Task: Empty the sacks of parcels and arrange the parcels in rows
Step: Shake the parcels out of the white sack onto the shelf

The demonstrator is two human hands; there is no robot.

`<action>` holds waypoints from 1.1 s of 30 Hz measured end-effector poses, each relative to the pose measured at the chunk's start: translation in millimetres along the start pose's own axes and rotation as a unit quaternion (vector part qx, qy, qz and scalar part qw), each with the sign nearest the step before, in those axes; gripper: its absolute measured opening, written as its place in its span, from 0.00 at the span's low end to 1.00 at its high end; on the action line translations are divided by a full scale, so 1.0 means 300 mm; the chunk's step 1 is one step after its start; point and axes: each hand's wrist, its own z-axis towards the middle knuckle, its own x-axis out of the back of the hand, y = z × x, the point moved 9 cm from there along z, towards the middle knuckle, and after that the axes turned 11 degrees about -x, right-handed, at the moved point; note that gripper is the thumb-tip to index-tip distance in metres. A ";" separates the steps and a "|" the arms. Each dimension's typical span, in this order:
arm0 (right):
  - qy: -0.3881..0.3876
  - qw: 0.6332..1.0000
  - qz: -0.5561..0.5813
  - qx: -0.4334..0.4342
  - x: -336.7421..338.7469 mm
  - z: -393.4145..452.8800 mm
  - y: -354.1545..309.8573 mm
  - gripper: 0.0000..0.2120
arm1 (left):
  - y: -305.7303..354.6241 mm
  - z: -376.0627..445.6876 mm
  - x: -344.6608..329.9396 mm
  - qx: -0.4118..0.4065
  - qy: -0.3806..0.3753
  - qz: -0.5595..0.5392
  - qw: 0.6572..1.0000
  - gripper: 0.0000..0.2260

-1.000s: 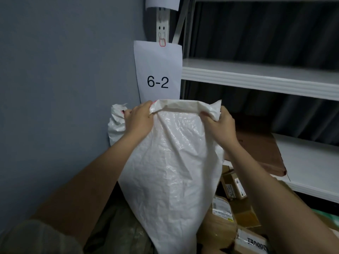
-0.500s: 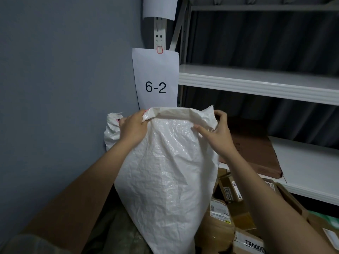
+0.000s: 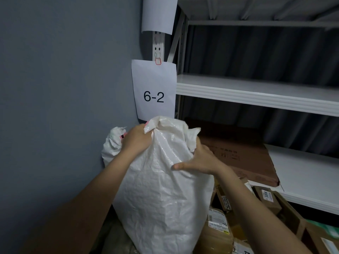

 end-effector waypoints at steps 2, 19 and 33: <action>0.004 0.992 -0.125 -0.015 -0.039 -0.007 -0.016 0.67 | 0.035 -0.012 -0.020 -0.006 -0.021 0.019 1.000 0.15; 0.179 0.954 -0.226 0.080 -0.086 0.009 -0.061 0.17 | 0.061 -0.113 -0.047 -0.072 -0.004 -0.180 0.981 0.09; 0.198 0.954 -0.218 0.059 -0.051 -0.021 -0.026 0.18 | -0.258 -0.261 0.009 0.079 0.095 -0.214 0.969 0.56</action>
